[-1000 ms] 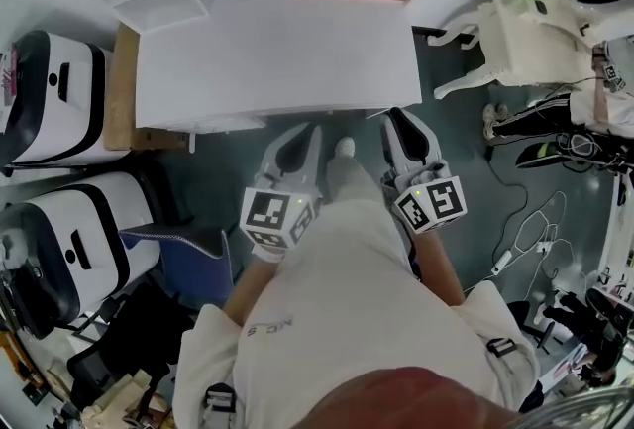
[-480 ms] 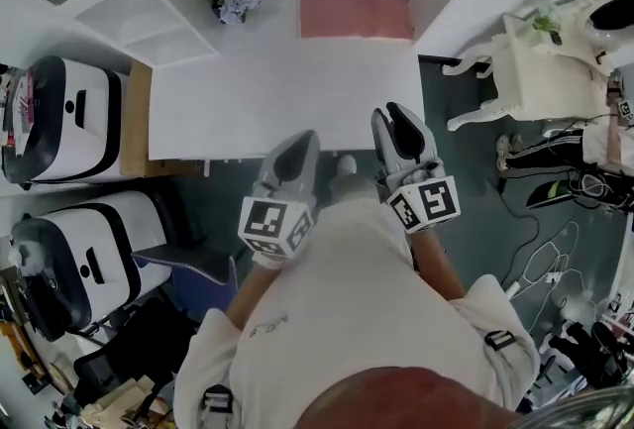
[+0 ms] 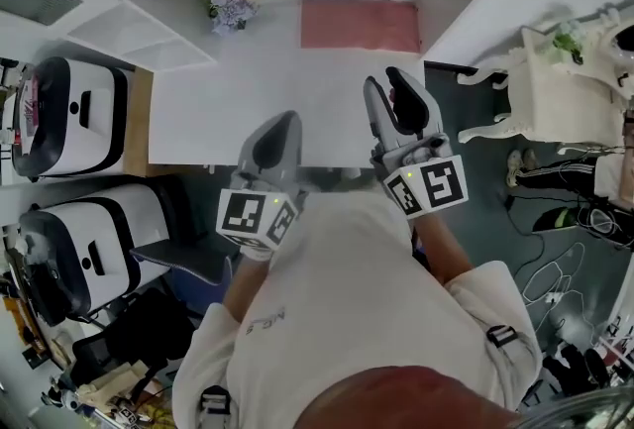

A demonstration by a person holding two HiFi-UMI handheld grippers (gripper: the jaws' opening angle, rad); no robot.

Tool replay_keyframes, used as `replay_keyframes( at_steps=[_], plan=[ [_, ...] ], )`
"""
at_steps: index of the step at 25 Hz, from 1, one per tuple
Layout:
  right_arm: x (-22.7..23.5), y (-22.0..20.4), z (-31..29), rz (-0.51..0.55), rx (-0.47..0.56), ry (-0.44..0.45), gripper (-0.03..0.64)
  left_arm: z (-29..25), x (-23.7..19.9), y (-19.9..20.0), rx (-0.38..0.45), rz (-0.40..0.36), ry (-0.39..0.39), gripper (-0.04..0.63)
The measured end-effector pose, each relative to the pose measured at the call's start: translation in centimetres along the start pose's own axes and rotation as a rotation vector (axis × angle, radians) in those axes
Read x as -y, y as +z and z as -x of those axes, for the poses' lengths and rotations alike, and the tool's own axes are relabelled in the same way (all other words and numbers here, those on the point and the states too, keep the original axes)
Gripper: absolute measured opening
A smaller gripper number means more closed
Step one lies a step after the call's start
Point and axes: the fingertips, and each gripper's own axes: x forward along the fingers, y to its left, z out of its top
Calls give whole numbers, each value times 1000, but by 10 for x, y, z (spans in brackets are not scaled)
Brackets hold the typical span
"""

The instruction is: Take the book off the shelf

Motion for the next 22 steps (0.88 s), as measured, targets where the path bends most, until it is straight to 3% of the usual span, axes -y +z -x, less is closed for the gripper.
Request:
replay_keyframes(
  at_steps=[7, 12, 17, 22],
  plan=[
    [29, 15, -32, 64, -8, -31, 123, -32, 0, 13, -10, 3, 13, 0],
    [42, 44, -47, 85, 92, -57, 132, -54, 2, 21, 1, 2, 6, 0],
    [47, 73, -69, 142, 143, -91, 234, -69, 5, 32, 13, -27, 3, 0],
    [53, 83, -99, 233, 111, -166, 267, -81, 2, 31, 10, -29, 3, 0]
  ],
)
